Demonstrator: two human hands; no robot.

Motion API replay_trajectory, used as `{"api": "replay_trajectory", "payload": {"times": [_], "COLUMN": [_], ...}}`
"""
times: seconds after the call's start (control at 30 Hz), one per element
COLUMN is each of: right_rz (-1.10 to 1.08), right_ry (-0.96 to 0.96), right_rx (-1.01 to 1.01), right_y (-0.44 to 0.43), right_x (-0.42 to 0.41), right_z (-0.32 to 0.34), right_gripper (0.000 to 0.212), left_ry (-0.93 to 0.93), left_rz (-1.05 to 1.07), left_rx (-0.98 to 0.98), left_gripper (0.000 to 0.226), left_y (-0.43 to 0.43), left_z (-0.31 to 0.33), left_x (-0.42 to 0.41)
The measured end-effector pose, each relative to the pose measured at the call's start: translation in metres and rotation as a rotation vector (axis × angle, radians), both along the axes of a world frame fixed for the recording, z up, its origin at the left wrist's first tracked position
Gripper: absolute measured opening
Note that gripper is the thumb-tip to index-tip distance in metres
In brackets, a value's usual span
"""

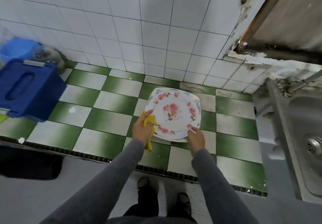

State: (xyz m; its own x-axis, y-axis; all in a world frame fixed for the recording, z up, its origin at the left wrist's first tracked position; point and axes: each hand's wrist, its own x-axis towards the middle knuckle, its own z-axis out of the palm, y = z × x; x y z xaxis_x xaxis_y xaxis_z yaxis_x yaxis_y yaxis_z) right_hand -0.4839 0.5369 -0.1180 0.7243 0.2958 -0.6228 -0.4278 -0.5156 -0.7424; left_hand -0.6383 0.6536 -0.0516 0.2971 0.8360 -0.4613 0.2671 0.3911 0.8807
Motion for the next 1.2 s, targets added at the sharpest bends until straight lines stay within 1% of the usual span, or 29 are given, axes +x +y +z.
{"api": "replay_trajectory", "payload": {"times": [0.1,0.2,0.27,0.4,0.53,0.63,0.73,0.83,0.97,1.2], "right_rz": [-0.173,-0.244,-0.254,-0.229,-0.218,-0.253,-0.29,-0.291,-0.268,-0.18], "right_ry": [0.065,0.131,0.138,0.073,0.055,0.036,0.082,0.119,0.127,0.119], "right_rx": [0.051,0.079,0.076,0.024,-0.003,0.0,0.065,0.08,0.064,0.14], "right_y": [0.008,0.016,0.021,0.028,0.034,0.034,0.034,0.035,0.034,0.021], "right_x": [0.0,0.002,0.001,0.001,0.0,0.001,0.006,0.012,0.016,0.023], "right_z": [-0.009,-0.009,-0.006,-0.012,-0.017,-0.02,-0.019,-0.017,-0.02,-0.016], "right_gripper": [0.017,0.023,0.024,0.039,0.04,0.042,0.04,0.037,0.032,0.03], "left_ry": [-0.021,-0.041,-0.033,-0.014,-0.027,-0.011,-0.008,-0.005,-0.029,-0.048], "left_rz": [-0.018,-0.006,-0.004,-0.018,-0.007,0.013,0.02,0.033,0.057,0.099], "left_rx": [-0.019,-0.028,-0.011,0.021,0.024,0.034,0.036,0.033,0.024,0.017], "left_gripper": [0.049,0.048,0.047,0.047,0.043,0.045,0.047,0.047,0.044,0.042], "left_y": [0.01,0.016,0.019,0.026,0.03,0.032,0.032,0.031,0.029,0.026], "left_z": [-0.006,-0.005,-0.005,-0.009,-0.005,-0.004,-0.002,0.001,0.009,0.021], "left_x": [-0.004,-0.006,-0.006,-0.004,-0.004,-0.004,-0.003,-0.001,0.003,0.008]}}
